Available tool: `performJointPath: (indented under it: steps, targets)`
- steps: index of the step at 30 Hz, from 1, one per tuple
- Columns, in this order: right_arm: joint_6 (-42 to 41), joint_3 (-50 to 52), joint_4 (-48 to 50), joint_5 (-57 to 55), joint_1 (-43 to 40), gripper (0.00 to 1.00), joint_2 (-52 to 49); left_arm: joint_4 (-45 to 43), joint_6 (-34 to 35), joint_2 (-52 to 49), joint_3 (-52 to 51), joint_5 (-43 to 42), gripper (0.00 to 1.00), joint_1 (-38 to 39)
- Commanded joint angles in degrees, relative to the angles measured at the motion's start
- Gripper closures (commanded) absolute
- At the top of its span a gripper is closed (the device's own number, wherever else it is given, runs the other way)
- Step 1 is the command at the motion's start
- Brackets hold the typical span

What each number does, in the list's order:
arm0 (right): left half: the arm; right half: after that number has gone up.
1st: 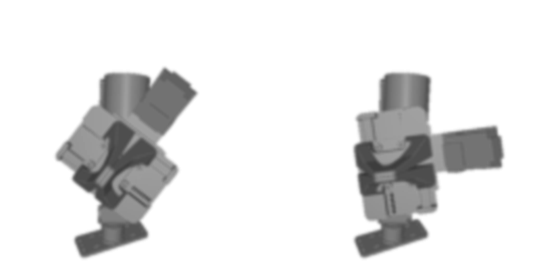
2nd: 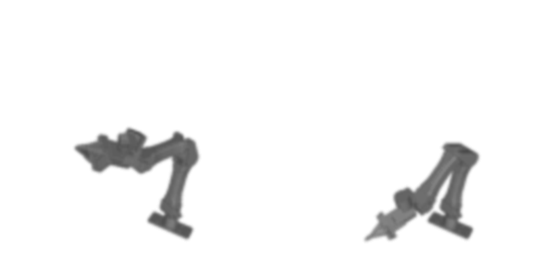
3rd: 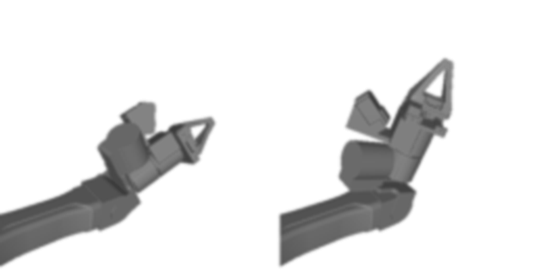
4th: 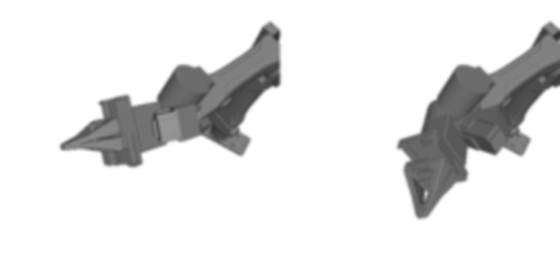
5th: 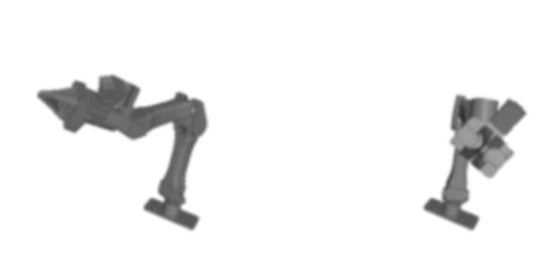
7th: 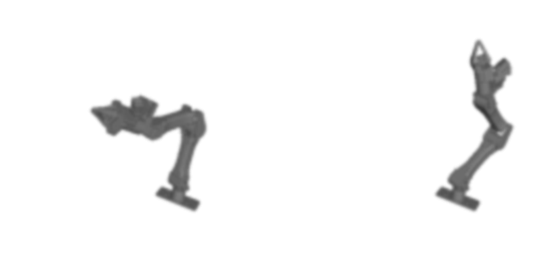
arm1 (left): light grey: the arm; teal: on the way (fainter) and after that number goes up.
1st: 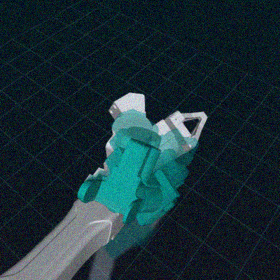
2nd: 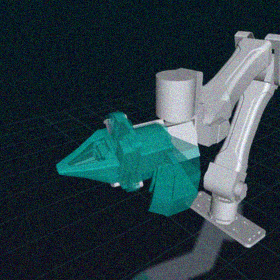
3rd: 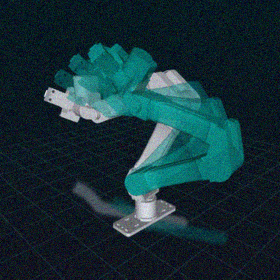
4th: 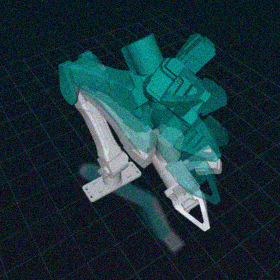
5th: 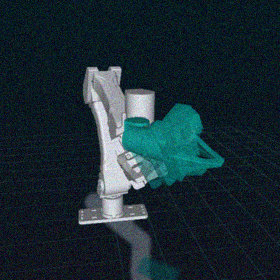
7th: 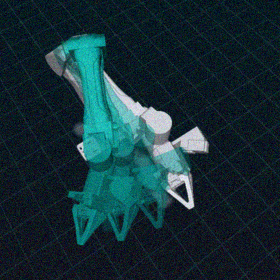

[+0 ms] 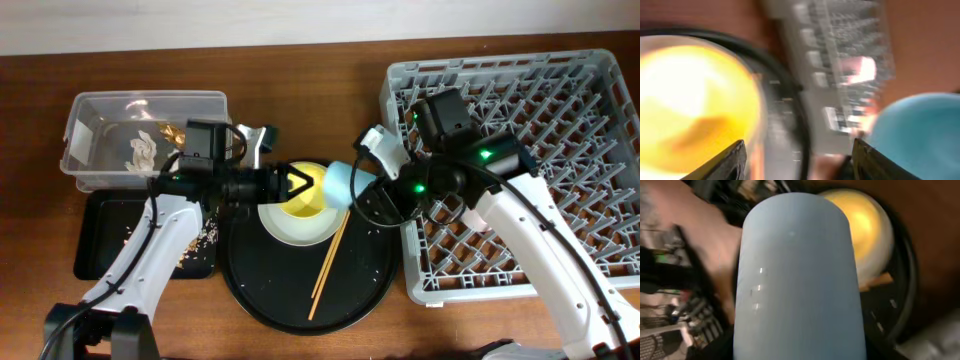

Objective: Sort waste into correct bins and load items into the dishwasher rack
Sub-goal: 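Grasp the blue cup with the left gripper and hand it to the right, then place the blue cup upside down in the rack with the right gripper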

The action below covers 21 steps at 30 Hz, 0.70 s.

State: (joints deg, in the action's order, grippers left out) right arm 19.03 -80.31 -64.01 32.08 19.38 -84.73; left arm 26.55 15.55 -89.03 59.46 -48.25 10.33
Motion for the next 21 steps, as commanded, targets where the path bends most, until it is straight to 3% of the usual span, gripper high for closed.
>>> performJointPath:
  steps: [1,3,5,9,11,14,17,21]
  targets:
    - [-9.07,-5.81,-6.99,-15.96,-4.5,0.51,-0.11,7.48,-5.25,6.01,-0.15,21.79,0.32,-0.02]
    - [-14.99,-7.52,-12.83,-20.55,-10.84,0.51,-0.13,13.16,-5.22,12.09,-0.15,30.12,0.32,-0.02]
    - [-15.06,-7.5,-16.96,-20.85,-15.43,0.51,-0.15,15.58,-5.18,15.76,-0.15,34.01,0.28,-0.02]
    - [-15.08,-1.9,-19.63,-24.63,-20.13,0.47,-0.57,16.02,-5.14,17.38,-0.15,34.56,0.26,-0.02]
    - [-15.1,0.2,-19.1,-25.9,-20.22,0.56,-2.14,16.06,-5.14,17.38,-0.15,34.53,0.26,0.0]
    - [-19.56,-1.07,-13.92,-30.88,-20.22,0.62,-2.32,16.83,-5.14,17.4,-0.15,34.53,0.26,0.0]
    - [-22.51,-6.58,-12.63,-32.74,-21.49,0.62,-2.45,16.85,-5.14,17.38,-0.15,34.53,0.26,0.0]
    - [-22.27,-22.25,-21.0,-32.17,-26.58,0.61,-12.41,16.85,-5.16,17.4,-0.15,34.56,0.26,0.0]
